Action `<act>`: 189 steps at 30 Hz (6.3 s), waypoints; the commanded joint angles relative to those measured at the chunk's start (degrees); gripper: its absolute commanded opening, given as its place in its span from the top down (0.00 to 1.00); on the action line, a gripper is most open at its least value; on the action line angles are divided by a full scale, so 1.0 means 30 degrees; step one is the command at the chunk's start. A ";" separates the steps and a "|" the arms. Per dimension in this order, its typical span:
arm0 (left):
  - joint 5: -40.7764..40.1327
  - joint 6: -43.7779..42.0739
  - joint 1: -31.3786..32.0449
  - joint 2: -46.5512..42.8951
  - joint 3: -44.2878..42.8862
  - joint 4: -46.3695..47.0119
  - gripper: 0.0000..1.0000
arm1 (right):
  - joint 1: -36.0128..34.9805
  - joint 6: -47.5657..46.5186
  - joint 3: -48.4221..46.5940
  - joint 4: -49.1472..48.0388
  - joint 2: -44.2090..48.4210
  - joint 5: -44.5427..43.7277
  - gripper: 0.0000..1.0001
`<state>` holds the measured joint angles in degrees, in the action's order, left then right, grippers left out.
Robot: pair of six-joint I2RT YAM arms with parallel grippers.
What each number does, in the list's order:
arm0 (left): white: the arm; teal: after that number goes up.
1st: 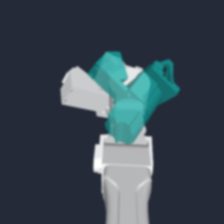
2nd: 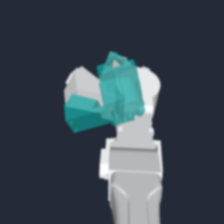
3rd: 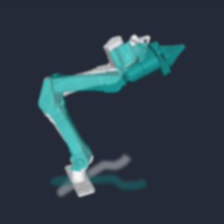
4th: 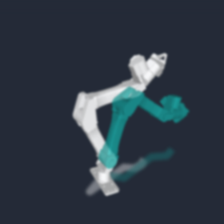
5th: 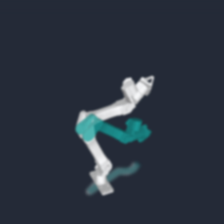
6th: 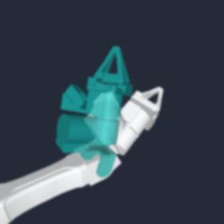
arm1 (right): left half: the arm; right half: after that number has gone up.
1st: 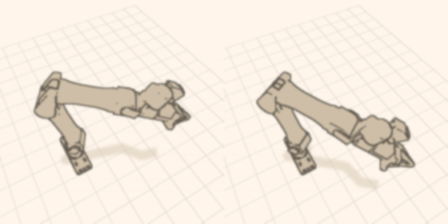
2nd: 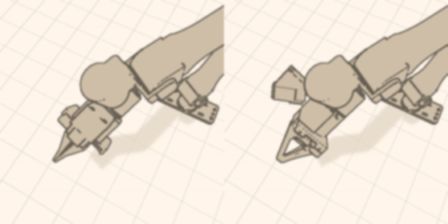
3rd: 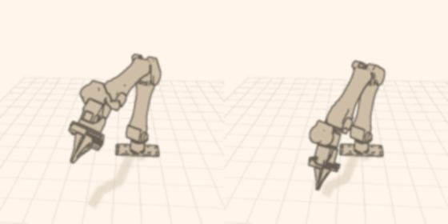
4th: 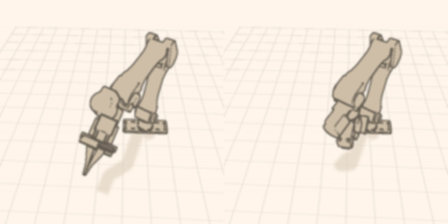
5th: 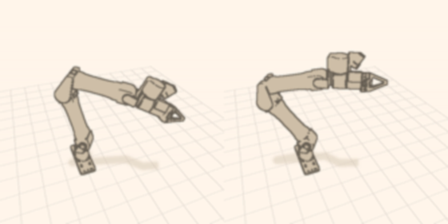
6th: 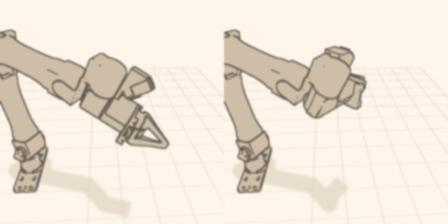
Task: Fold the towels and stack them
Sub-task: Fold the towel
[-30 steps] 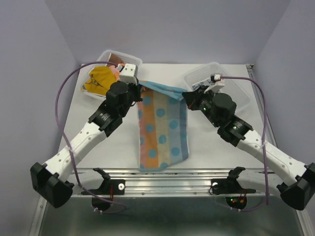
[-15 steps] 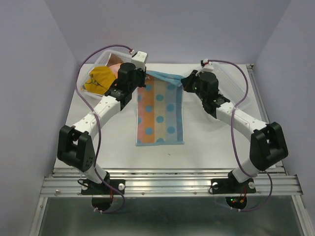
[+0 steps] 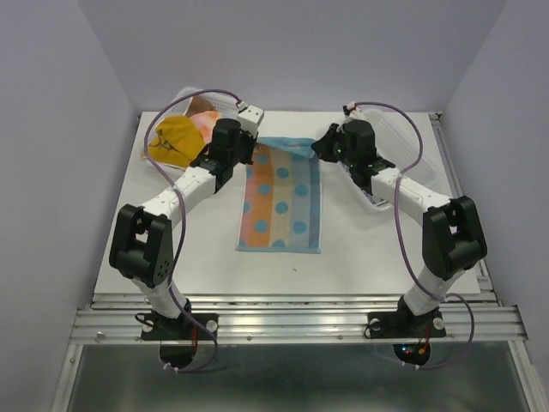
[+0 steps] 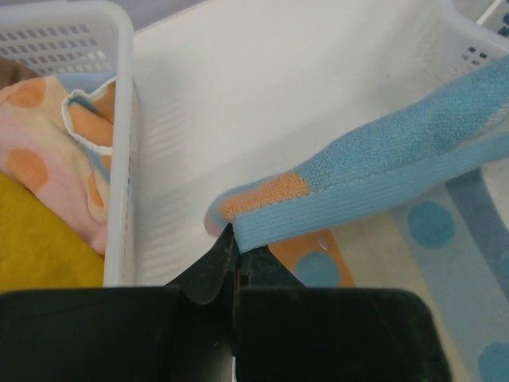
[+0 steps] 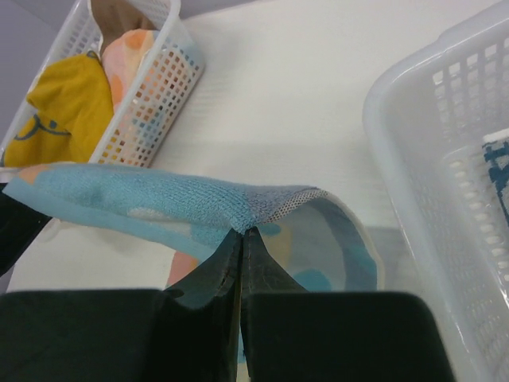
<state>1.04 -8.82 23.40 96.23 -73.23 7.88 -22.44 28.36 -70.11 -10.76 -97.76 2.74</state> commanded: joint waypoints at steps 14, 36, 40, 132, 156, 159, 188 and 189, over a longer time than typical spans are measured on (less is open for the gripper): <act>-0.1954 0.2411 0.2306 -0.4653 0.6860 -0.0867 1.00 | 0.0125 0.1531 0.4997 0.2241 0.3902 0.4329 0.99; -0.8076 1.0726 0.7109 -0.5390 0.7804 -0.7280 1.00 | -0.0196 0.2412 0.9832 0.3412 0.7067 0.7230 0.99; -0.9690 1.1786 0.7727 -0.5121 0.6892 -0.9567 1.00 | -0.0490 0.2383 1.0068 0.3530 0.7126 0.7640 0.99; -0.0668 0.7774 -0.0563 0.5365 -0.1107 -0.3417 0.59 | -0.1222 0.0068 0.0898 0.3999 -0.2014 -0.3082 0.00; -0.0610 0.7774 -0.0651 0.4546 -0.0170 -0.2743 1.00 | -0.1545 0.1211 0.0223 0.2709 -0.3713 -0.5601 0.36; -0.0697 0.7803 -0.0651 0.4575 -0.0169 -0.2744 1.00 | -0.1603 0.1328 -0.0009 0.3264 -0.4064 -0.6011 0.37; 0.0211 1.0115 -0.0212 -0.1808 0.6185 -0.0752 1.00 | -0.3536 0.0653 0.5228 0.2387 0.1791 -0.5573 0.98; 0.0095 1.0408 0.0137 -0.2072 0.6536 -0.0751 1.00 | -0.3653 0.0712 0.5582 0.2445 0.2461 -0.5544 0.98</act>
<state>1.06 19.27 22.15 94.24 -57.34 3.73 -31.88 29.85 -57.80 -1.98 -95.42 -14.28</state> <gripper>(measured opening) 0.023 0.034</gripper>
